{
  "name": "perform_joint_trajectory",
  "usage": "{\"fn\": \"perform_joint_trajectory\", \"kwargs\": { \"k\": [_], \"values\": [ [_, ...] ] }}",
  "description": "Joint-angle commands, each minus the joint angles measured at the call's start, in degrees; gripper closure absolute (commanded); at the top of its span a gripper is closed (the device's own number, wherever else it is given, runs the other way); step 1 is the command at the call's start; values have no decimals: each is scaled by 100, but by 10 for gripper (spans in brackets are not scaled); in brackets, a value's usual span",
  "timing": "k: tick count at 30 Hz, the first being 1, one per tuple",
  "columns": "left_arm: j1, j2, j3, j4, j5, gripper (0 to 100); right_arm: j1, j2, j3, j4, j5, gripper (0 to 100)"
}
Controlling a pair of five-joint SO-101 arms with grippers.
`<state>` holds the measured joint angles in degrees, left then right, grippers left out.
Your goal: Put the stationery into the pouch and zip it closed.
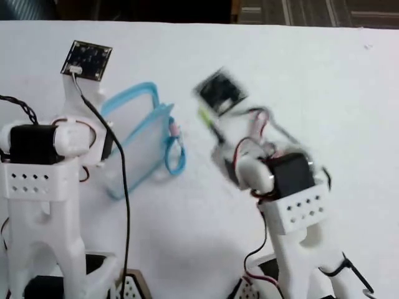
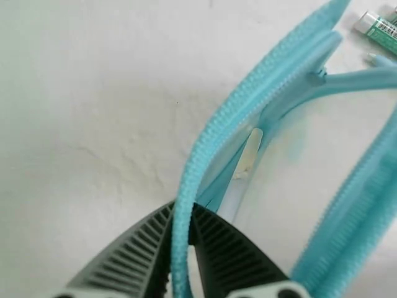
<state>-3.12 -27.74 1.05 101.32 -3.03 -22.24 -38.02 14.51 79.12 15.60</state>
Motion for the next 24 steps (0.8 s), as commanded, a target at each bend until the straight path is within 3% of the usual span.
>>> {"fn": "perform_joint_trajectory", "kwargs": {
  "k": [1,5,8,13,24],
  "values": [
    [-22,57,-62,-105,-35,977,75,-119,-352,-1815,-1363,981],
    [-22,57,-62,-105,-35,977,-251,-180,-343,-3600,-3156,981],
    [-22,57,-62,-105,-35,977,-813,-127,-343,-4470,-3851,981],
    [-22,57,-62,-97,-35,977,-1552,-57,-369,-5209,-4000,981],
    [-22,57,-62,-70,-26,977,-1578,927,352,-5859,-3956,981]
  ]
}}
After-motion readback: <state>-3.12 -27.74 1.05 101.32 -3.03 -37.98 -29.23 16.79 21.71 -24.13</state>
